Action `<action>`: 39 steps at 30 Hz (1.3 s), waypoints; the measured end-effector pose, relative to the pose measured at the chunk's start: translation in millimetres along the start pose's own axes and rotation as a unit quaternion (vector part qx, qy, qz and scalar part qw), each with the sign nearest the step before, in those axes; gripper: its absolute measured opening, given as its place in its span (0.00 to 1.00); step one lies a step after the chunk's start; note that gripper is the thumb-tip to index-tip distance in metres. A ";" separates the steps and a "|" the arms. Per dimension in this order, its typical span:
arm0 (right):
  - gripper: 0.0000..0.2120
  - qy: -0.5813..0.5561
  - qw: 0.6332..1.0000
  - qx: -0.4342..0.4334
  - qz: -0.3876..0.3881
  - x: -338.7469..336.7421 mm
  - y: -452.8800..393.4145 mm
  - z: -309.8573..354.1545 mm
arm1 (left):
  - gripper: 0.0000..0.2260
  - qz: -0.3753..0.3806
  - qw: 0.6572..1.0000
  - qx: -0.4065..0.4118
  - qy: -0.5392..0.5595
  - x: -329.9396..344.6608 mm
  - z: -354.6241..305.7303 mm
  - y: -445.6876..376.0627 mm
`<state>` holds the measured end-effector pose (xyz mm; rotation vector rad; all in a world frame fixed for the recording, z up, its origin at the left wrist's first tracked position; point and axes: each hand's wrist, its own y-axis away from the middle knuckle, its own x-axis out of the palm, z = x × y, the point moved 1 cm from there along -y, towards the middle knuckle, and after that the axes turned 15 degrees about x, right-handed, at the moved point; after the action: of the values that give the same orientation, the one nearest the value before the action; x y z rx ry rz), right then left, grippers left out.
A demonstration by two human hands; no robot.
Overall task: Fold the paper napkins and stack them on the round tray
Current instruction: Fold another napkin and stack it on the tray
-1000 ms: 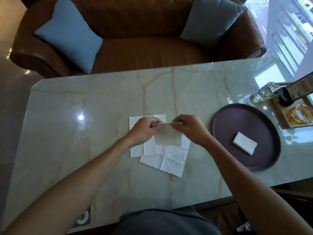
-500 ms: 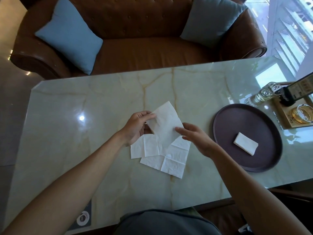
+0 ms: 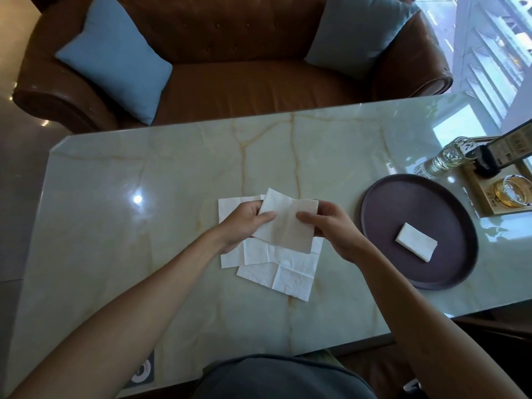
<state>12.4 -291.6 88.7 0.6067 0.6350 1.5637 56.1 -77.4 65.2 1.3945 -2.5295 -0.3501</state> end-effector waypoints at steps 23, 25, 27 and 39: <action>0.08 0.061 0.995 0.013 -0.082 -5.7 0.5 -8.6 | 0.24 -0.071 0.973 -0.003 0.219 18.1 -1.8 -12.8; 0.08 0.117 0.990 0.007 -0.073 -15.7 4.2 -4.8 | 0.12 -0.072 0.985 0.020 0.158 14.1 -4.8 -18.8; 0.08 0.163 0.984 0.003 -0.066 -25.8 5.3 -1.4 | 0.08 -0.049 0.996 0.039 0.059 12.9 -8.3 -25.2; 0.07 0.249 0.961 -0.065 -0.103 -77.2 4.5 5.8 | 0.09 0.070 0.984 0.060 -0.150 63.8 -44.1 -65.8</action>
<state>19.6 -368.6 94.9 0.0339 0.9296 1.5516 89.1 -170.0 91.5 1.2774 -2.9194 -0.4159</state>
